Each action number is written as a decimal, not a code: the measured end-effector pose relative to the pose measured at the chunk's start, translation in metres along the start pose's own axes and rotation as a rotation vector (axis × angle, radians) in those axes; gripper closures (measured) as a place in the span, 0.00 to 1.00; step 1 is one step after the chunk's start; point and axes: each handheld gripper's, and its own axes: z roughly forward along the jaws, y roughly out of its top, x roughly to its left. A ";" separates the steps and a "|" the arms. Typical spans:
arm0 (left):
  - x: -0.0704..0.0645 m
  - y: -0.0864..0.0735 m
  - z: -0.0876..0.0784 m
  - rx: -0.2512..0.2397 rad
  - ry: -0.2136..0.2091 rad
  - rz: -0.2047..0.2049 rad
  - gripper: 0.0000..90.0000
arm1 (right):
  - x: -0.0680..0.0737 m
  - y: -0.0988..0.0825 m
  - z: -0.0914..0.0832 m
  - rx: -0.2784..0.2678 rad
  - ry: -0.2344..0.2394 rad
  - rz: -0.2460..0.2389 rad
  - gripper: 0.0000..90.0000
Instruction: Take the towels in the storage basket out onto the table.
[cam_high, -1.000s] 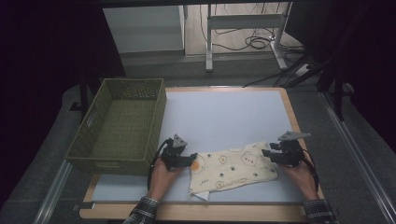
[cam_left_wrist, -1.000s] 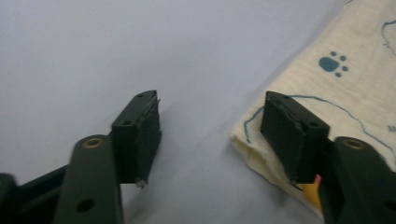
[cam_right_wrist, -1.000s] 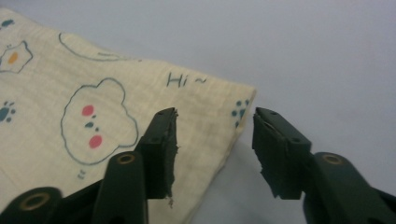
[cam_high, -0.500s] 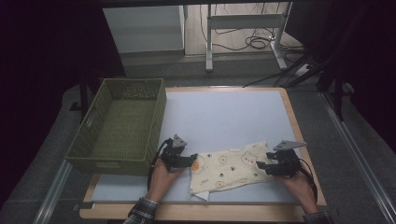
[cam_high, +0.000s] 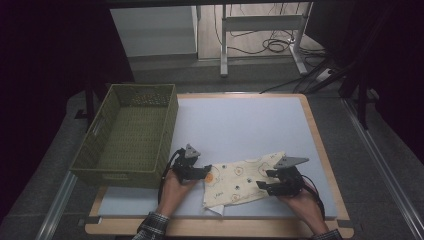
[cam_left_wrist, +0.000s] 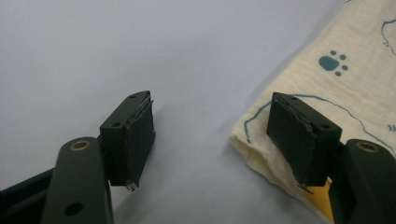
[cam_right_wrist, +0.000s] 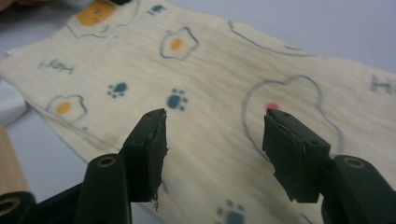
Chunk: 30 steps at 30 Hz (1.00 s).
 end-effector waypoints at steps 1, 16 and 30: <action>0.000 0.000 0.000 0.000 0.000 0.000 0.35 | 0.003 0.001 0.002 0.002 0.009 -0.006 0.48; 0.000 0.000 0.000 0.000 -0.001 -0.003 0.35 | 0.067 0.026 0.036 0.025 0.198 -0.128 0.73; 0.000 0.000 0.000 -0.001 -0.001 -0.007 0.35 | 0.127 0.040 0.078 0.090 0.268 -0.270 0.65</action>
